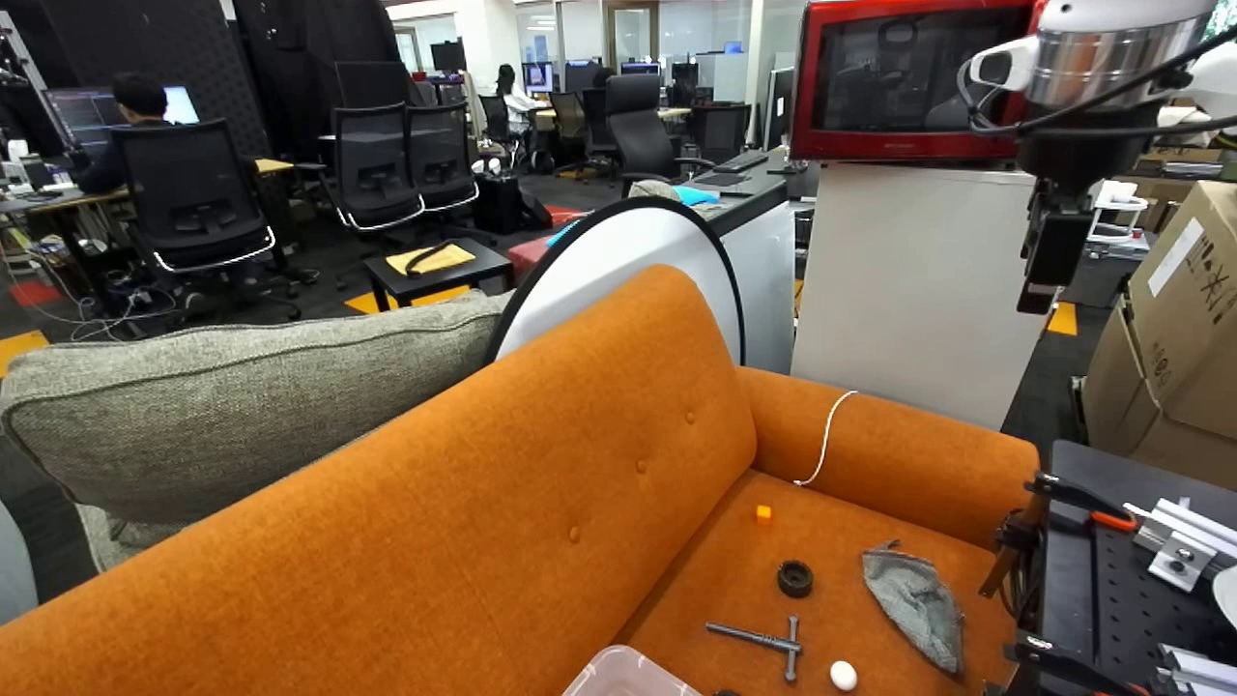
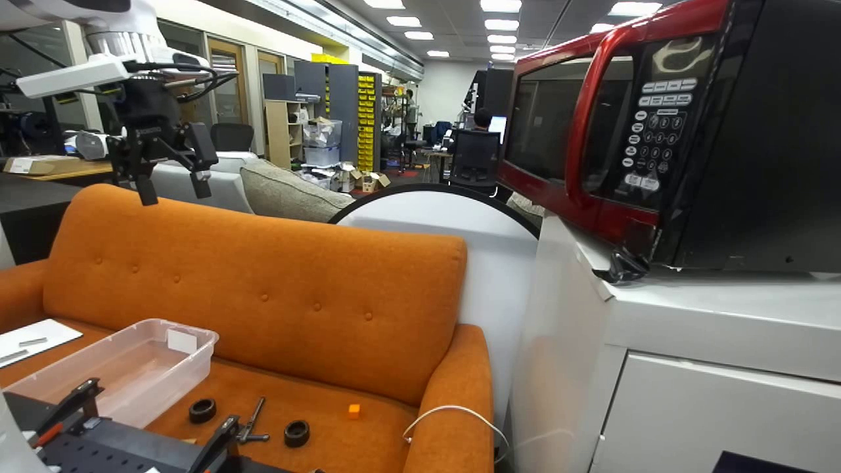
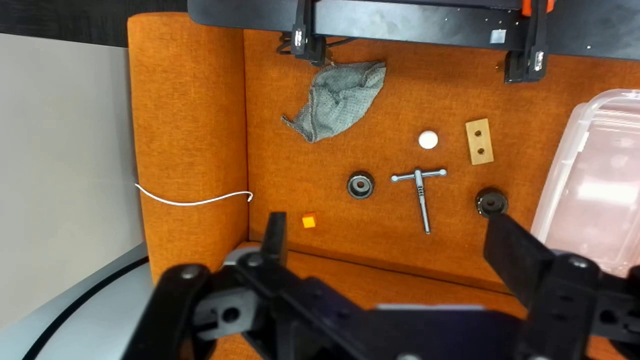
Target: Move the black ring on the right away from the T-shaped wrench tool
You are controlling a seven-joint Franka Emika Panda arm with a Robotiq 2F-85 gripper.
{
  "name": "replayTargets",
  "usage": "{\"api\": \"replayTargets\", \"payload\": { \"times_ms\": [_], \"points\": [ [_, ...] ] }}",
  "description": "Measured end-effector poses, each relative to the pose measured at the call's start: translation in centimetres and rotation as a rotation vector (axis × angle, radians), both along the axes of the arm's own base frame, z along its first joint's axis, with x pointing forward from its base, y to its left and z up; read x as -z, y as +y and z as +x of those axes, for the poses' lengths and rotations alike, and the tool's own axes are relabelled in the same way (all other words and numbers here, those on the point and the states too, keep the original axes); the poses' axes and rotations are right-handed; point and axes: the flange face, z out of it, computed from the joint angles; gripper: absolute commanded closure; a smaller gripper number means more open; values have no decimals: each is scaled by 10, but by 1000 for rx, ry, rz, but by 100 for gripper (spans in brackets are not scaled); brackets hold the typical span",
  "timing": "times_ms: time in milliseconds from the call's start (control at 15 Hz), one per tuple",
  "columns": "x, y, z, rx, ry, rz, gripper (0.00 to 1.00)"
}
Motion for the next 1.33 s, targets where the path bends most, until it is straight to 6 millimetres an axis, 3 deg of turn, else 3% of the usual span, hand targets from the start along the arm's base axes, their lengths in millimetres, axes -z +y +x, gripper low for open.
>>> {"api": "replayTargets", "payload": {
  "times_ms": [200, 333, 800, 933, 1333],
  "points": [
    [5, 0, 1, 0, 10, 0, 0],
    [21, 1, 9, -6, 17, 6, 0],
    [105, 12, 71, 2, 50, 42, 0],
    [131, 11, 79, 22, 103, 42, 0],
    [119, 12, 78, 17, 75, 42, 0]
  ]
}}
